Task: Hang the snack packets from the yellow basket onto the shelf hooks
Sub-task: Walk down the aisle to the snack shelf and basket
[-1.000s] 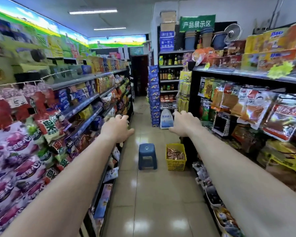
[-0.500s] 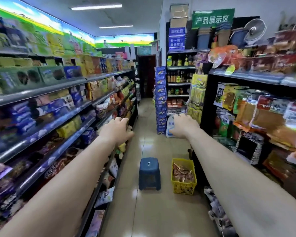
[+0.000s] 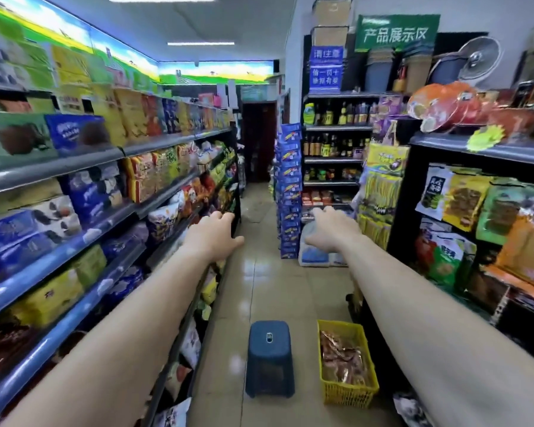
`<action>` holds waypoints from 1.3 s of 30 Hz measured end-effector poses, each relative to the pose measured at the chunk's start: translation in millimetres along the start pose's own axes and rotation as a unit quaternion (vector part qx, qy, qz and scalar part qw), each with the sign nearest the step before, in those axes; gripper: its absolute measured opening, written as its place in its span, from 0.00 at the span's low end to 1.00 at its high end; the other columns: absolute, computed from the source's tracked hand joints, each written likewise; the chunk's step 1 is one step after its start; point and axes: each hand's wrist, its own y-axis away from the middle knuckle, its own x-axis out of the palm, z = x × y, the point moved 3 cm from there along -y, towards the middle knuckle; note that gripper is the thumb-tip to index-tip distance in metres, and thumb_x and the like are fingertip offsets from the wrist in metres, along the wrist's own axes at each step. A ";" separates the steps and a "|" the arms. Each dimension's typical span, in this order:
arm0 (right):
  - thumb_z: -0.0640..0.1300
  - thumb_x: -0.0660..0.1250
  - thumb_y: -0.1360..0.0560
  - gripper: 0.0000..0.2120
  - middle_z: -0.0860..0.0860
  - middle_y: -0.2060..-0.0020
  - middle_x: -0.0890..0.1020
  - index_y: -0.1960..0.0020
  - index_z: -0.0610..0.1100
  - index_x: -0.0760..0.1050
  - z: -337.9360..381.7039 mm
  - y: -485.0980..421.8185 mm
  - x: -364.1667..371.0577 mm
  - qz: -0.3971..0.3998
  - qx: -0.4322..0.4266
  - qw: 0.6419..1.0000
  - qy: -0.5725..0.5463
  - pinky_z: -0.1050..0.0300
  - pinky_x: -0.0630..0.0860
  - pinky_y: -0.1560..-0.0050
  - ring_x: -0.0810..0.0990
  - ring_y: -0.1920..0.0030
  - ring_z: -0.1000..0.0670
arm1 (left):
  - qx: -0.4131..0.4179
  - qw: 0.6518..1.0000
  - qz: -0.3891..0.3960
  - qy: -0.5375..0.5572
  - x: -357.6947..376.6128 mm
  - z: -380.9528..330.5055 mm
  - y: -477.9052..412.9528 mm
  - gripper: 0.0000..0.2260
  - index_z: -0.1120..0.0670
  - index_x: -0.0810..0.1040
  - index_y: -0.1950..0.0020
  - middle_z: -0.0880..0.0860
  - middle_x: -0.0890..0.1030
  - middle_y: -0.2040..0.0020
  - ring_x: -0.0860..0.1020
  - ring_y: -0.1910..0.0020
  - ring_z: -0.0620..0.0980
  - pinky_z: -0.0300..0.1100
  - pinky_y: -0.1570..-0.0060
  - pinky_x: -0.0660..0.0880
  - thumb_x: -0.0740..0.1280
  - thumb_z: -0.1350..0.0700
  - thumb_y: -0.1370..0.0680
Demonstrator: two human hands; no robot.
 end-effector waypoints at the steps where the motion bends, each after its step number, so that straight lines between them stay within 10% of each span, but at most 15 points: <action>1: 0.58 0.64 0.29 0.29 0.44 0.36 0.71 0.32 0.47 0.65 0.1 -20.8 3.2 -0.003 -0.001 1.000 -0.002 0.41 0.74 0.41 0.70 0.35 0.39 | 0.005 1.000 -0.001 0.003 4.1 1.9 -22.6 0.31 0.49 0.62 0.23 0.55 0.70 0.28 0.72 0.33 0.58 0.55 0.43 0.76 0.62 0.38 0.22; 39: 0.69 0.66 0.30 0.35 0.45 0.34 0.72 0.30 0.50 0.65 -72.5 -822.5 198.1 0.018 0.073 0.997 0.015 0.43 0.74 0.43 0.72 0.35 0.40 | 0.080 0.994 0.080 0.004 279.3 93.4 -835.0 0.29 0.51 0.65 0.25 0.56 0.70 0.30 0.73 0.34 0.59 0.57 0.42 0.76 0.62 0.39 0.22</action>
